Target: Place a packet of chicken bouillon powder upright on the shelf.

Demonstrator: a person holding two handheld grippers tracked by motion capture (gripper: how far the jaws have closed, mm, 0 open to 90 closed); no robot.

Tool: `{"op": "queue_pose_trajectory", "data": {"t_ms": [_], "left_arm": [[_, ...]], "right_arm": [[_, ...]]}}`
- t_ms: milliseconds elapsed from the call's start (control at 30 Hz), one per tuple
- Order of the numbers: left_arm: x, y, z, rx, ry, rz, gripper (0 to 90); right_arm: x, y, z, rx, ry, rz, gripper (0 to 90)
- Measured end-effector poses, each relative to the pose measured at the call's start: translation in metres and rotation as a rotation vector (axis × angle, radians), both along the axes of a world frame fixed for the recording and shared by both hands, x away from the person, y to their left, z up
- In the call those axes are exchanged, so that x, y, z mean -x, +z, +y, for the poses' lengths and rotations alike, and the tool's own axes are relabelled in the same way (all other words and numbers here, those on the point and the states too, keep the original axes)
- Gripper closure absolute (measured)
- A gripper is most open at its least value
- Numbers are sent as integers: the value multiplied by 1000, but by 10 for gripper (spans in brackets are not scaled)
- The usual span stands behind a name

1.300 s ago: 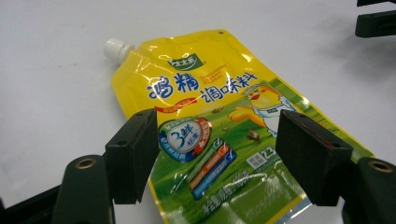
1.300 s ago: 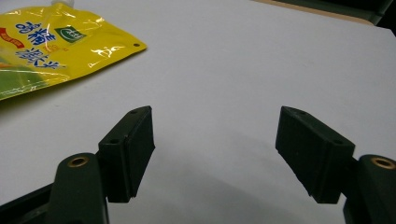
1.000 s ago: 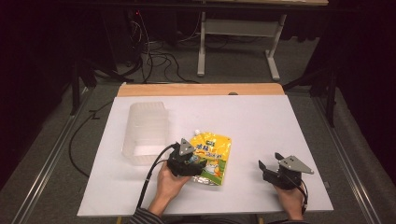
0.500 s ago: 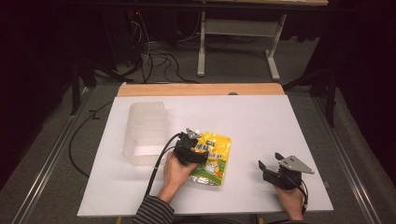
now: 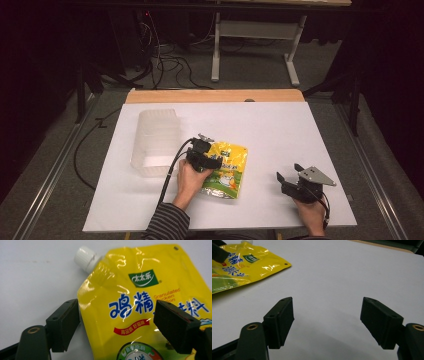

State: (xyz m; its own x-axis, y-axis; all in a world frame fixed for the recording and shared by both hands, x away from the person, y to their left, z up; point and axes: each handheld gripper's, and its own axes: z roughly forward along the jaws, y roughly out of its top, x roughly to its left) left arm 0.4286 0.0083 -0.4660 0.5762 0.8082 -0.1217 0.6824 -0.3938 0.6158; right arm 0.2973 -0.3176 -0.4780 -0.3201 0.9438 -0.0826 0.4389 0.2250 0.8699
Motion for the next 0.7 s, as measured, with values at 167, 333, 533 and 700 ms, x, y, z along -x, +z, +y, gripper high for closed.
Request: {"op": "queue_pose_trajectory", "data": {"t_ms": [167, 333, 533, 700], "left_arm": [[2, -4, -7, -55, -17, -21, 191], [2, -4, -6, -60, -45, -23, 199], [2, 0, -4, -75, -37, -12, 289], [8, 2, -9, -73, -65, -24, 484]], "right_arm": [[0, 0, 0, 0, 0, 0, 271], [-1, 0, 1, 1, 1, 15, 269], [-1, 0, 1, 0, 1, 13, 270], [-1, 0, 1, 1, 1, 13, 270]]}}
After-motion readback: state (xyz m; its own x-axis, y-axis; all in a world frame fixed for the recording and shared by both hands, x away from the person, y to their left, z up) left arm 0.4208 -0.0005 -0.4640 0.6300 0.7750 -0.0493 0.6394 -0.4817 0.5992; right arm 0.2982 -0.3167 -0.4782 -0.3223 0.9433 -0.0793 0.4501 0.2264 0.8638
